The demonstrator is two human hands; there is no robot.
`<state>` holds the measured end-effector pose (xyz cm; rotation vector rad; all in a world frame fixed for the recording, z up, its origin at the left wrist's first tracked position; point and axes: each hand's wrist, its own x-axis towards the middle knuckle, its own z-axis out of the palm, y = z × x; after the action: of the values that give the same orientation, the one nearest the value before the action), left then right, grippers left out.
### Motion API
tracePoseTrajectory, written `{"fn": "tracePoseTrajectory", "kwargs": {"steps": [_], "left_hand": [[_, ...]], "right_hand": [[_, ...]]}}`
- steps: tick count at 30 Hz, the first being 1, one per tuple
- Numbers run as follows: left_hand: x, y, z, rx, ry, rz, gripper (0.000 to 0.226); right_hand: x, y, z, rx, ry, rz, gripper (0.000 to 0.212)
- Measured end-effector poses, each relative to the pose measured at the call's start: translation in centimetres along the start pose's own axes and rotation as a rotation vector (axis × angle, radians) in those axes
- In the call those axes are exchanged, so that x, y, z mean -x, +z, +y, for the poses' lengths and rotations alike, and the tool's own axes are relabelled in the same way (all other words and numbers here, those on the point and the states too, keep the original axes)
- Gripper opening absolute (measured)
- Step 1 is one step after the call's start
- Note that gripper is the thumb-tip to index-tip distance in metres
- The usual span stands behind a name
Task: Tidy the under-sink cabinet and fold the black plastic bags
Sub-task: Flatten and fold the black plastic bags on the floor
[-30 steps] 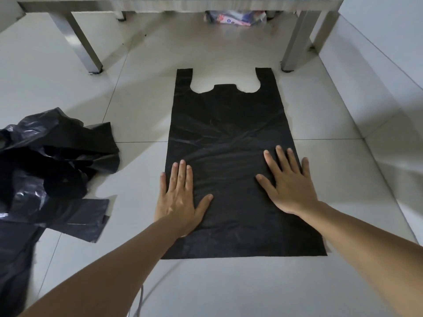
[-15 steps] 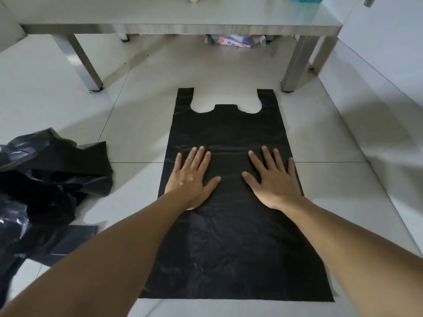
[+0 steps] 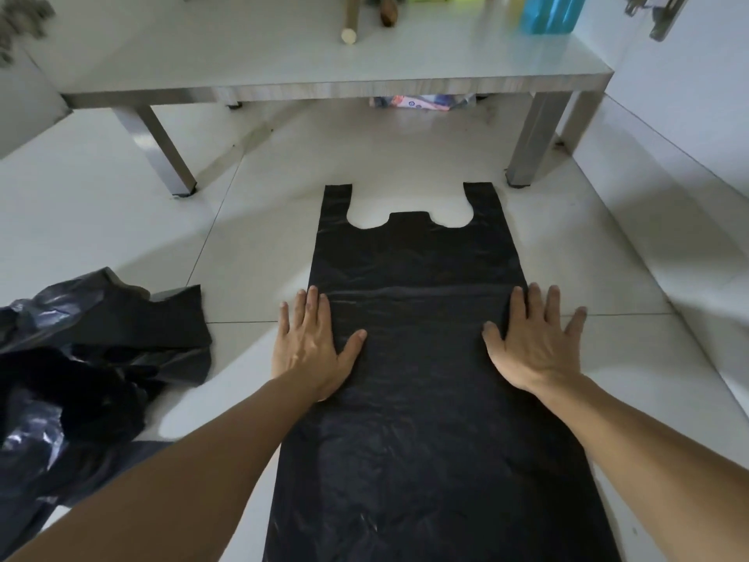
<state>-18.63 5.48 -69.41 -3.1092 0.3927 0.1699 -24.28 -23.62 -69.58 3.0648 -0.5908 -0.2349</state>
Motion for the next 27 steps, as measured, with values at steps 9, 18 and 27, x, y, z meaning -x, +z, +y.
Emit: {"fn": "tracePoseTrajectory", "kwargs": {"steps": [9,18,27], "left_hand": [[-8.0,0.3,2.1,0.033,0.161,-0.013,0.081],[-7.9,0.5,2.0,0.015,0.024,-0.021,0.09],[-1.7,-1.0,1.4,0.126,0.146,-0.028,0.097]], "right_hand": [[-6.5,0.1,-5.3,-0.106,-0.213,0.004,0.076],[-6.4,0.3,-5.1,-0.094,-0.12,0.046,0.084],[-7.0,-2.8,-3.5,-0.312,-0.144,-0.193,0.078]]}}
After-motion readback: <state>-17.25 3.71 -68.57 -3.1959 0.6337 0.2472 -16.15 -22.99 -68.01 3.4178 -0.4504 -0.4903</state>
